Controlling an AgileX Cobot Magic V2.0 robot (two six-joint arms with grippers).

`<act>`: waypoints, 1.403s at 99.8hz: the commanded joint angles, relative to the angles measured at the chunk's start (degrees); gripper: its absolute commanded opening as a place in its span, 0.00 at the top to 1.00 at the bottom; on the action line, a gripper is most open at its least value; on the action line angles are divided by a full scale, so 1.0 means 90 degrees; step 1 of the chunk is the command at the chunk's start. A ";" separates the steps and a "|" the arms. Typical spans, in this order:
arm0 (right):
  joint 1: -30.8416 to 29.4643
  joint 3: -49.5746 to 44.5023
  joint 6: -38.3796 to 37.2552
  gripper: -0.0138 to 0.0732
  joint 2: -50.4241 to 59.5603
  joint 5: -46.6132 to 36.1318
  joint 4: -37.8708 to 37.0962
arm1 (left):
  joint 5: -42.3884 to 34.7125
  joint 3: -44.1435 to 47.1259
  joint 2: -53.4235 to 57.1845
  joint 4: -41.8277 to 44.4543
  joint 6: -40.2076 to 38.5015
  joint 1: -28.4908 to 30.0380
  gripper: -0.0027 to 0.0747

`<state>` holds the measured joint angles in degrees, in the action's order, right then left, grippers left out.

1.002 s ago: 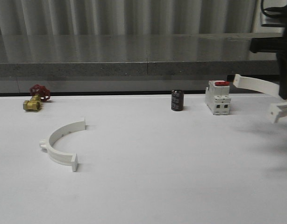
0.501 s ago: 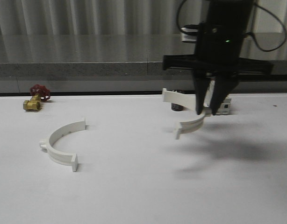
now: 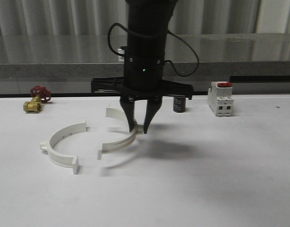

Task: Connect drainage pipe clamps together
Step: 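Carry the clamp half toward the first half with the right gripper, then lower it against the first half's tabs and open the right gripper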

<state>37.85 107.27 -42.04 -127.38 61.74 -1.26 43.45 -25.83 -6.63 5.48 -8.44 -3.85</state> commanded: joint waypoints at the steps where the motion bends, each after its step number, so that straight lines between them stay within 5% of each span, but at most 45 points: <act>1: 0.0073 0.0438 -0.0113 0.87 0.0208 -0.0088 -0.0124 | -0.0439 -0.0158 -0.0063 0.0012 -0.0007 0.0019 0.99; 91: 0.0243 0.1047 0.0092 0.86 -0.0360 -0.0077 -0.0095 | -0.0439 -0.0158 -0.0063 0.0012 -0.0007 0.0019 0.99; 101: 0.0243 0.1047 0.0204 0.78 -0.0360 -0.0083 -0.0082 | -0.0439 -0.0158 -0.0063 0.0012 -0.0007 0.0019 0.99; 122: 0.0284 0.1047 0.0301 0.38 -0.0360 -0.0213 -0.0067 | -0.0439 -0.0158 -0.0063 0.0012 -0.0007 0.0019 0.99; 140: 0.0285 0.1047 0.0301 0.31 -0.0072 -0.0173 -0.0188 | -0.0439 -0.0158 -0.0063 0.0012 -0.0007 0.0019 0.99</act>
<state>40.45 115.00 -39.97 -134.02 60.84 -1.53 43.45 -25.83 -6.63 5.48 -8.44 -3.85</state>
